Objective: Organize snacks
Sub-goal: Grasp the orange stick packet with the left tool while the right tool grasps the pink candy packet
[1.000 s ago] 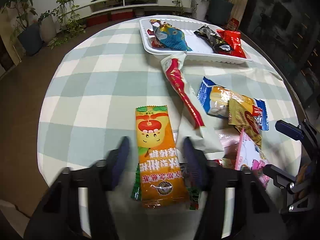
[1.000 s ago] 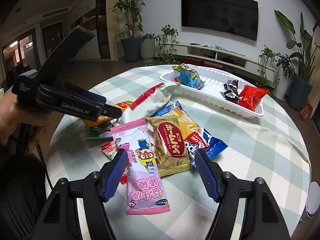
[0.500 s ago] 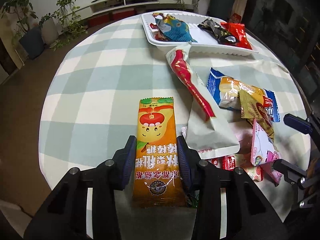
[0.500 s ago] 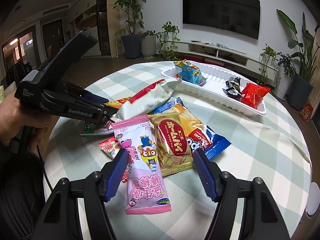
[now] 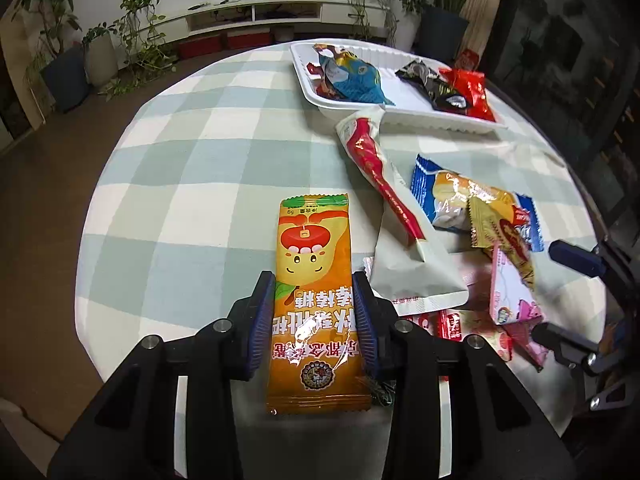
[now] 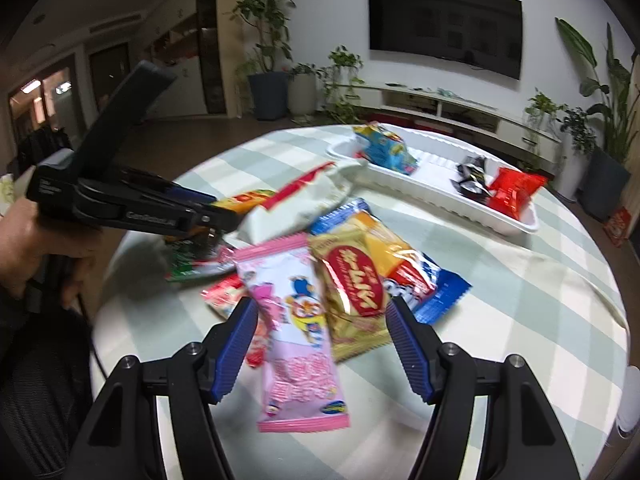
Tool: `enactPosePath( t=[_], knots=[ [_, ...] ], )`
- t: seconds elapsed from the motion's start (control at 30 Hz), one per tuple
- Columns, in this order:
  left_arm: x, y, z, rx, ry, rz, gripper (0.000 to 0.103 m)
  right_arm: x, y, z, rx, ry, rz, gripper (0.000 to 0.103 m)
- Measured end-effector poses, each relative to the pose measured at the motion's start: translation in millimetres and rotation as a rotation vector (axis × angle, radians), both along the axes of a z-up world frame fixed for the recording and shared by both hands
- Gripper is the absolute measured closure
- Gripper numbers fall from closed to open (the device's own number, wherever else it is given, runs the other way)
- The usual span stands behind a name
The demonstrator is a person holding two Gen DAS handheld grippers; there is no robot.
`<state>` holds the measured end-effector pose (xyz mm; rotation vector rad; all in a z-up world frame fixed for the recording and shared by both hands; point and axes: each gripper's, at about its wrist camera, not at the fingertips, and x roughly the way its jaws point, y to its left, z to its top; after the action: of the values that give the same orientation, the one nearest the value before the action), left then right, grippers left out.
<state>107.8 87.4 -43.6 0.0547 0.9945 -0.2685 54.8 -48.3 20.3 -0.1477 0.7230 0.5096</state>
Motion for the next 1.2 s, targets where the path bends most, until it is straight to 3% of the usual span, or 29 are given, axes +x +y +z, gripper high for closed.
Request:
enactPosePath(
  t=[0.23,0.43,0.5,0.77,1.2],
  knots=[
    [-5.8,7.9,-0.1,-0.055,-0.006,0.008,0.067,9.7,6.9,-11.7,-0.015,0.066,0.019,0.034],
    [-9.1,8.2,1.0,-0.079,-0.014,-0.001,0.067,21.9,1.8,-18.9,0.027,0.137,0.012,0.053],
    [-10.3,9.1,1.5,-0.087,-0.016,-0.001,0.067,22.1,2.1,-20.2,0.032,0.147,0.019,0.066],
    [-13.0,8.9,2.7,-0.092,-0.019,-0.003,0.067,12.3,7.0,-16.3,0.03,0.131,0.061,0.072],
    [-25.7,9.6,7.5,-0.1,-0.036,0.011,0.067,2.9,-12.2,4.9,0.103,0.077,0.001,0.075]
  ],
)
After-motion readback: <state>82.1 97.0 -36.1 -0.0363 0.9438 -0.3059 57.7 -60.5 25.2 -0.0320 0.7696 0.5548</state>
